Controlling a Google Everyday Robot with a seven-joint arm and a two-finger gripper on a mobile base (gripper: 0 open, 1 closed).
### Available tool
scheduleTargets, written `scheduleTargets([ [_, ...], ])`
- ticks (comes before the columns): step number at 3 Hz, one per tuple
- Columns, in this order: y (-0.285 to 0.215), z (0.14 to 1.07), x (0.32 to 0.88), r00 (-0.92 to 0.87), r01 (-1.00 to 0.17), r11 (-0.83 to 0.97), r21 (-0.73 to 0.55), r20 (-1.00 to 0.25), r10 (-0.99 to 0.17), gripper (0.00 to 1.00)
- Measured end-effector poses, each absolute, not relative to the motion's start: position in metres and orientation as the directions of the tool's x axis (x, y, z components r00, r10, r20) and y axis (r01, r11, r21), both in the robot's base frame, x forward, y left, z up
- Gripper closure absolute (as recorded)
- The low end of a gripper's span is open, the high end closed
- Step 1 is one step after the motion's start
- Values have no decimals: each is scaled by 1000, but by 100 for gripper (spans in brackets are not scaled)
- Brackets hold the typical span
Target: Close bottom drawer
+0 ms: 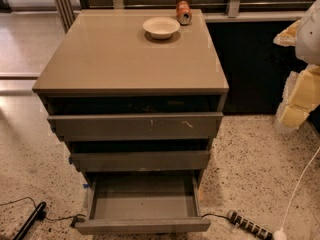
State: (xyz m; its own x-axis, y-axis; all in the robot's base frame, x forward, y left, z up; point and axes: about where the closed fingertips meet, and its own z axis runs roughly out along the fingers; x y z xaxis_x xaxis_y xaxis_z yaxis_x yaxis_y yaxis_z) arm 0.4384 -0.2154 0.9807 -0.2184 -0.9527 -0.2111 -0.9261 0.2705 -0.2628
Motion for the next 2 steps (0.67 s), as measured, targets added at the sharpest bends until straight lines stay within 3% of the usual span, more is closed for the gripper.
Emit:
scheduleTargets([
  [1, -215, 981, 438, -218, -926, 271, -263, -211, -953, 3],
  [2, -215, 981, 438, -218, -926, 271, -263, -211, -953, 26],
])
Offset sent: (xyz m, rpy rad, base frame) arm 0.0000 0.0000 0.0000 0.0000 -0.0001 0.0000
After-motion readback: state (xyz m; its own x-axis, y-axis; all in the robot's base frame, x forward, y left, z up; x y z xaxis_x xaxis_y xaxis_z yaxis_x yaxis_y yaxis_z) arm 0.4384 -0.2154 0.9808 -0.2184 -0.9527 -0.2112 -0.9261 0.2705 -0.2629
